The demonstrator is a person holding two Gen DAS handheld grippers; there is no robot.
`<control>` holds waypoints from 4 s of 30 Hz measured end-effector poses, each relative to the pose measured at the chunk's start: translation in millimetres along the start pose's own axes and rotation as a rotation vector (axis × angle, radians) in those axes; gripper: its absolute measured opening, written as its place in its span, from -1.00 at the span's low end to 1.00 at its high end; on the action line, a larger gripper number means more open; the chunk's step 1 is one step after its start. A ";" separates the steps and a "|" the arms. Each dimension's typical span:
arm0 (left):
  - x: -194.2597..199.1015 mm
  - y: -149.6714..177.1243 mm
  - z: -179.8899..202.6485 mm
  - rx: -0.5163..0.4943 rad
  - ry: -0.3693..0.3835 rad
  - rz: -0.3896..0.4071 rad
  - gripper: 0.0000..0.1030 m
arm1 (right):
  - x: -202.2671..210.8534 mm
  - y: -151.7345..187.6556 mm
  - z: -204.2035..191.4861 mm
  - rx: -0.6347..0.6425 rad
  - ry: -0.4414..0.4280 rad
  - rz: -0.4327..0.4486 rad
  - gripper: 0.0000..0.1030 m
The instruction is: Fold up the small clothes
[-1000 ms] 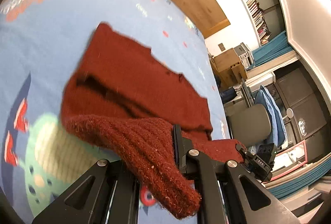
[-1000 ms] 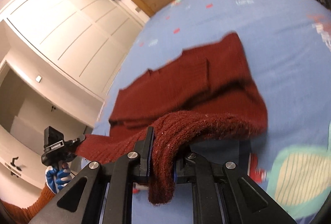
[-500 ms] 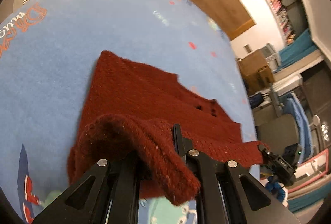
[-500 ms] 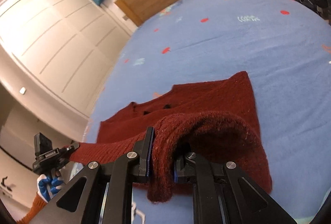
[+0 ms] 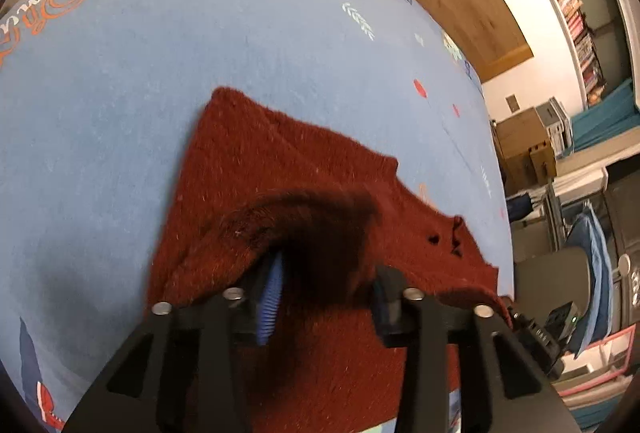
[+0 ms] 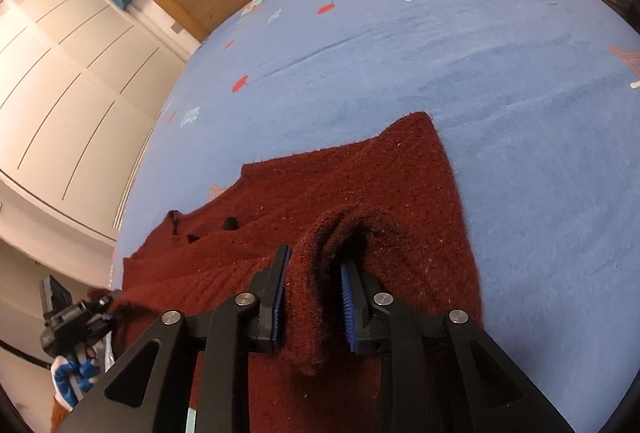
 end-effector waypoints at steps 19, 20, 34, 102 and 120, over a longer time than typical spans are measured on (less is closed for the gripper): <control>34.2 -19.6 10.4 -0.154 -0.110 0.121 -0.01 | 19.3 -45.1 -24.6 0.149 0.019 0.101 -0.08; 33.3 -15.9 11.3 -0.168 -0.114 0.122 -0.01 | 20.4 -43.9 -30.0 0.193 0.026 0.100 -0.08; -39.9 15.2 34.2 -0.369 -0.181 0.094 -0.01 | -45.8 2.2 -64.8 0.466 0.064 -0.004 -0.07; 17.5 125.7 5.0 -0.450 -0.292 0.186 0.26 | 47.4 107.4 -13.0 0.534 0.192 -0.068 0.06; 73.8 135.1 3.2 -0.359 -0.282 0.194 0.41 | 121.9 131.6 -24.1 0.482 0.167 -0.027 0.07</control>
Point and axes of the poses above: each gripper's, at about its wrist camera, not at the fingertips, and x roughly against the way its jaws point, z to its right, y to its underside, the point moved 6 cm from there along -x, roughly the way its jaws point, and after that the axes turned 12 degrees about z, right-handed, at the moved point
